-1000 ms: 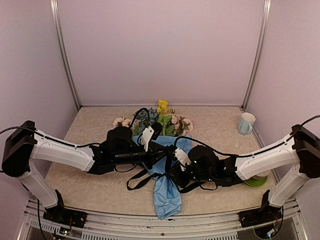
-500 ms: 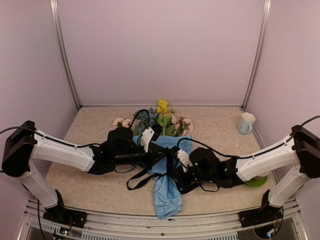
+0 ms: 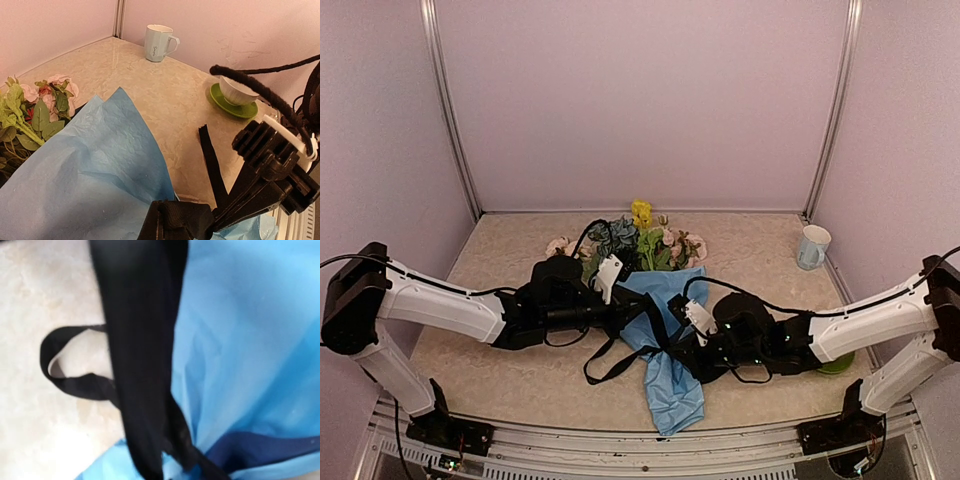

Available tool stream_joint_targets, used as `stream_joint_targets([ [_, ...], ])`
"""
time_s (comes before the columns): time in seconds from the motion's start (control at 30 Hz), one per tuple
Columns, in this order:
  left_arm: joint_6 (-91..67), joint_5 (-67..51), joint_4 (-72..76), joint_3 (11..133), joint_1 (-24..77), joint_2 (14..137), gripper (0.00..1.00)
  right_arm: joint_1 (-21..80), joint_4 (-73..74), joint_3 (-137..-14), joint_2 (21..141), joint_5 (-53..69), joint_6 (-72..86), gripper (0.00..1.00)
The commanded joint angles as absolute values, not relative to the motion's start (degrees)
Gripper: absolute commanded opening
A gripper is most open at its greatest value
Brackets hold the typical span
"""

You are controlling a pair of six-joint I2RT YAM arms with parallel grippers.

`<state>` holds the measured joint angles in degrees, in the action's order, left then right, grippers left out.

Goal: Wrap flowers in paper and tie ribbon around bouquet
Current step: Pass from the left arm to the right

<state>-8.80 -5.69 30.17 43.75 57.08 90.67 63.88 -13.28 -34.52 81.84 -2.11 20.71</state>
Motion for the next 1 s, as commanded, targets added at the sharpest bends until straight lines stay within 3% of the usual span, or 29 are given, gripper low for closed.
stream_joint_targets([
  [0.0,-8.57,-5.83,30.26,43.42,57.37,89.99,0.0,63.12,-12.48,-34.18,83.55,-1.1,20.13,0.08],
  [0.1,-8.43,-5.85,30.03,43.42,57.34,90.0,0.0,62.9,-11.89,-34.28,83.67,-1.3,20.29,0.08],
  [0.2,-8.18,-5.74,29.68,43.41,57.37,90.0,0.0,62.61,-11.54,-33.97,83.21,-2.19,21.02,0.0],
  [0.8,-6.41,-5.28,25.93,44.05,58.07,92.18,0.0,58.92,-6.09,-35.81,71.04,-6.35,20.36,0.0],
  [0.83,-5.87,-5.71,25.08,44.07,58.09,92.19,0.04,58.84,-5.88,-36.19,70.8,-6.27,19.74,0.0],
  [0.93,-3.85,-7.24,24.2,43.06,58.85,91.12,0.37,58.36,-4.87,-37.75,70.51,-5.17,17.88,0.0],
  [0.97,-3.27,-7.63,24.17,42.6,59.15,90.37,0.43,58.29,-4.69,-38.11,70.3,-4.41,16.95,0.0],
])
